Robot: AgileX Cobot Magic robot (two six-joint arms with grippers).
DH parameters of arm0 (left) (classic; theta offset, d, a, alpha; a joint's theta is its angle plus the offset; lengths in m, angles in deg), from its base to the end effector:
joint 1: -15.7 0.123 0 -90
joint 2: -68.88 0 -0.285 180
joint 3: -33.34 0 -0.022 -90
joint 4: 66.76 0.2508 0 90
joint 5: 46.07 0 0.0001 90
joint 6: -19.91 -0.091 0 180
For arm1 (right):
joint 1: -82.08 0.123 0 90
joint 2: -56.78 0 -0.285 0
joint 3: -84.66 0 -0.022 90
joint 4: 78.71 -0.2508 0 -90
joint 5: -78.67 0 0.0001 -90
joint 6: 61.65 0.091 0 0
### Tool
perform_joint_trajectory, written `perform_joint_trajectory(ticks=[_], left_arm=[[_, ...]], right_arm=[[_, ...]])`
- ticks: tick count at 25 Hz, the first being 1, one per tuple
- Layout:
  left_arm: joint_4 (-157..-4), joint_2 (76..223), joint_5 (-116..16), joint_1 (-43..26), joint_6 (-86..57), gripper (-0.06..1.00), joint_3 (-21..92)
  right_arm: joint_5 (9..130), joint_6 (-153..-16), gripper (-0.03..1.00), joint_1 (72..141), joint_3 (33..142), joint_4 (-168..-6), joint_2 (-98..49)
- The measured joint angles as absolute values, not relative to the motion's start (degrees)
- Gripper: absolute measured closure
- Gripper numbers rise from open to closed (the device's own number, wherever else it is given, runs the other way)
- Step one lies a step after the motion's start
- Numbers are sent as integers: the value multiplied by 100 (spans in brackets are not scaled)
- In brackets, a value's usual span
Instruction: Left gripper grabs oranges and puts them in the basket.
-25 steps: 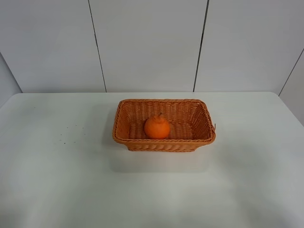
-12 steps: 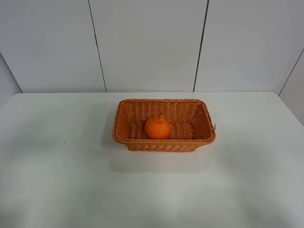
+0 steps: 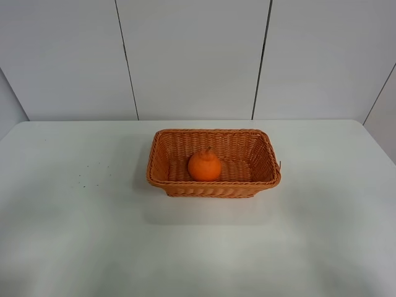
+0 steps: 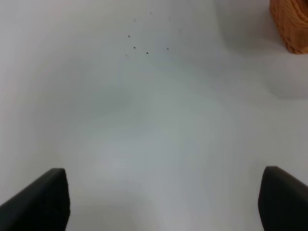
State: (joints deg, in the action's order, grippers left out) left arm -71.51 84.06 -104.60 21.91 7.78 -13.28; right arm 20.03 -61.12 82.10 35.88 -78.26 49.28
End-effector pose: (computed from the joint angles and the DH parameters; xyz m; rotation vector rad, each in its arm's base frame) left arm 0.0146 -0.0049 0.2897 0.1055 2.0959 0.0928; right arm -0.0037 -0.0006 0.2793 0.0091 2.0057 -0.0032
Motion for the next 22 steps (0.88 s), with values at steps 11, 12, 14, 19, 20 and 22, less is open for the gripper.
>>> perform_joint_trajectory(ticks=[11,12,14,19,20,22], left_arm=[[-7209,8326,-10616,2191,778,5,-1556],[-7226,8270,-10616,2191,778,5,-1556],[-7241,8087,-10616,2191,778,5,-1556],[-7268,7790,-10617,2191,778,5,-1556],[-7284,7746,-10617,2191,774,5,-1556],[-7309,7671,-10617,2191,774,5,-1556]], right_arm=[[2003,-6112,27,8210,3588,-7826,4928],[2003,-6112,27,8210,3588,-7826,4928],[2003,-6112,27,8210,3588,-7826,4928],[2003,-6112,27,8210,3588,-7826,4928],[2003,-6112,27,8210,3588,-7826,4928],[2003,-6112,27,8210,3588,-7826,4928]])
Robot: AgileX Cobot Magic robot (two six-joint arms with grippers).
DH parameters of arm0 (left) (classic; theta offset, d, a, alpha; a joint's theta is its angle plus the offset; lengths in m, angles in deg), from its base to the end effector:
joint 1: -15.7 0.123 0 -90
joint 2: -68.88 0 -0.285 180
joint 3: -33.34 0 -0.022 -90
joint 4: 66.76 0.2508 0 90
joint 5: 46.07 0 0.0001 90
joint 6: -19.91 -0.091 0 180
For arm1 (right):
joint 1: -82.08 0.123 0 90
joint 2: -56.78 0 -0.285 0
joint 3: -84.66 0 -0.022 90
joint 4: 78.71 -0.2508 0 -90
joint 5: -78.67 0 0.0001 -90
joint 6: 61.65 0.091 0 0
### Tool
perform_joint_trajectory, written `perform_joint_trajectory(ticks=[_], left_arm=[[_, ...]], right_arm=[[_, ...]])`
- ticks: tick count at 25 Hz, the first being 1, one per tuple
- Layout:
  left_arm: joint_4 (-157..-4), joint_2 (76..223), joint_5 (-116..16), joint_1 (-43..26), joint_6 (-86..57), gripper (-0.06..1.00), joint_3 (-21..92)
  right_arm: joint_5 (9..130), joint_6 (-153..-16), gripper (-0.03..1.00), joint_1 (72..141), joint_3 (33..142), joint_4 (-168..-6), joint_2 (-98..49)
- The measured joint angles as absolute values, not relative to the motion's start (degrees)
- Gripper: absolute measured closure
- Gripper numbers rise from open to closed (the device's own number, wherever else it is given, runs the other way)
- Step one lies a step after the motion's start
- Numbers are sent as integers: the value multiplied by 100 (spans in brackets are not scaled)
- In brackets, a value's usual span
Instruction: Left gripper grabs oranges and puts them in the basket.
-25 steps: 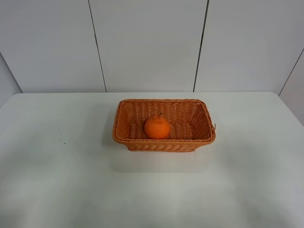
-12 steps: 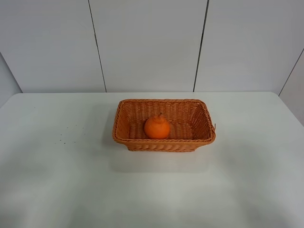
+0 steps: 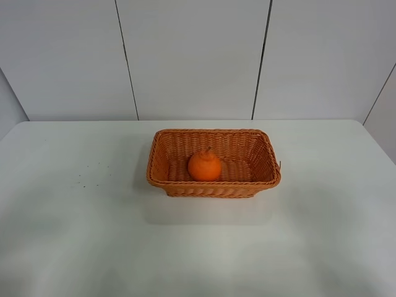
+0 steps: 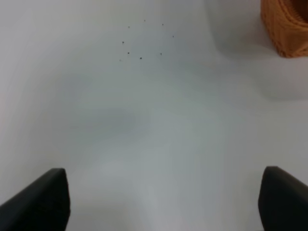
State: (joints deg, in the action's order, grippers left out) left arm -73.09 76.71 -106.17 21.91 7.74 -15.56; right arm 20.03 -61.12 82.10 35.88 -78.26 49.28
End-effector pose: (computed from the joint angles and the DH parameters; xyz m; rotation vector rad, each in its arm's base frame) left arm -0.0029 -0.0091 0.2770 0.1097 2.0319 0.0695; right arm -0.0037 -0.0006 0.2793 0.0091 2.0057 -0.0032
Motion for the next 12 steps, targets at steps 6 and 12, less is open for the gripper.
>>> perform_joint_trajectory(ticks=[6,12], left_arm=[[-7313,7623,-10617,2191,774,5,-1556],[-7313,7623,-10617,2191,779,5,-1556]], right_arm=[[2003,-6112,27,8210,3588,-7826,4928],[2003,-6112,27,8210,3588,-7826,4928]])
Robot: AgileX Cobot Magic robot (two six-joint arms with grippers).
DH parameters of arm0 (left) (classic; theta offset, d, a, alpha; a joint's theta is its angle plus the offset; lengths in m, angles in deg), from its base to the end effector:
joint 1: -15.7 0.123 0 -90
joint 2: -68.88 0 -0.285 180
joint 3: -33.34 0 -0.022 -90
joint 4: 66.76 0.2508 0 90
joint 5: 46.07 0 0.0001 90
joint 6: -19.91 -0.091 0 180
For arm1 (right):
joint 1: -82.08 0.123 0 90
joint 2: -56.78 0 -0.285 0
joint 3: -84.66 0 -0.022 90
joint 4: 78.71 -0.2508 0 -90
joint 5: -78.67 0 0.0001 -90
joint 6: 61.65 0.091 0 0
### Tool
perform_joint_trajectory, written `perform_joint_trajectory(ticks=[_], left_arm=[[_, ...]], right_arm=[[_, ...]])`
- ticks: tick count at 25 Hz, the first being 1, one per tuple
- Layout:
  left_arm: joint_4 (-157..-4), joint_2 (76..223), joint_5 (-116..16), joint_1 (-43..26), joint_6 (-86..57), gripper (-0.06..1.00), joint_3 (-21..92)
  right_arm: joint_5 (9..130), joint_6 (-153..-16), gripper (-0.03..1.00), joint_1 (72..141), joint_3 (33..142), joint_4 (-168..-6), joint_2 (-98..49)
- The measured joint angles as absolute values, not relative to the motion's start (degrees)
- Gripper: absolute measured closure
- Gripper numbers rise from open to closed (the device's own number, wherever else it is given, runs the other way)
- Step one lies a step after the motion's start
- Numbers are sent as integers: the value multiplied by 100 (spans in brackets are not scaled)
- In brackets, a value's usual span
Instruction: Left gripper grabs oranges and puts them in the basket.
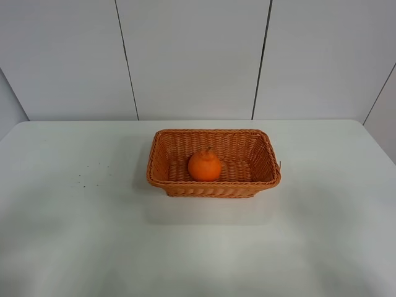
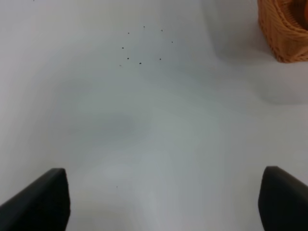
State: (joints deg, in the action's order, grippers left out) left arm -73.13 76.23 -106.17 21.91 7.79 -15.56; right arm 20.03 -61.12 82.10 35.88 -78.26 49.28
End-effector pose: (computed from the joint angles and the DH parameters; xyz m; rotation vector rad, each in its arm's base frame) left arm -0.0041 -0.0093 0.2770 0.1089 2.0235 0.0694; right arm -0.0037 -0.0006 0.2793 0.0091 2.0057 -0.0032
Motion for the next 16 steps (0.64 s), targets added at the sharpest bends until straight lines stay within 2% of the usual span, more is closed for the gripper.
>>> perform_joint_trajectory(ticks=[16], left_arm=[[-7313,7623,-10617,2191,779,5,-1556]], right_arm=[[2003,-6112,27,8210,3588,-7826,4928]])
